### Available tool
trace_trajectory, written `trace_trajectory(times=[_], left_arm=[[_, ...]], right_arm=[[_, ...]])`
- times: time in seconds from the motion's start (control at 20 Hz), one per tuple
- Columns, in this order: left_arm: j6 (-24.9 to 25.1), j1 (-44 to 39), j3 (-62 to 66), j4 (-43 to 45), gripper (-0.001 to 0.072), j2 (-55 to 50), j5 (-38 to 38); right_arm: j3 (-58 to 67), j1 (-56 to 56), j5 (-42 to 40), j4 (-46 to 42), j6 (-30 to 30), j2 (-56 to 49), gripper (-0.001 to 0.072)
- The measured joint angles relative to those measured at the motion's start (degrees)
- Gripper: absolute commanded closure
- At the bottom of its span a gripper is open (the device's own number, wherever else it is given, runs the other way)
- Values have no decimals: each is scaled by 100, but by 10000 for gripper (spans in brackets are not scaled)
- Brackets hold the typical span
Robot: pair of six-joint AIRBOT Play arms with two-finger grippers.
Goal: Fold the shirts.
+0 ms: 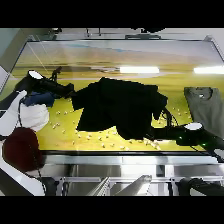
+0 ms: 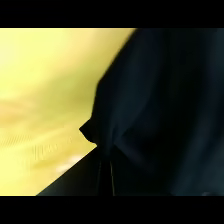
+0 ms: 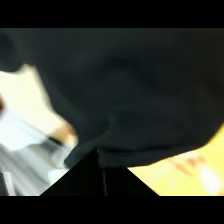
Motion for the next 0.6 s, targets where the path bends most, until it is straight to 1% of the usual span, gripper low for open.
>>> trace_trajectory(times=[0.15, 0.3, 0.45, 0.6], left_arm=[[407, 337, 31, -955, 682, 741, -111], [695, 737, 428, -1777, 682, 1648, -306], [756, 1058, 1207, -2181, 681, 2529, -553], [769, 1217, 1969, -2352, 682, 3289, -673]], right_arm=[[688, -490, 560, 157, -52, 413, 698], [1812, -1432, 1088, 299, 37, 992, 698], [3176, -2487, 1613, 483, 227, 1484, 698], [4212, -3316, 2017, 874, 369, 1799, 698]])
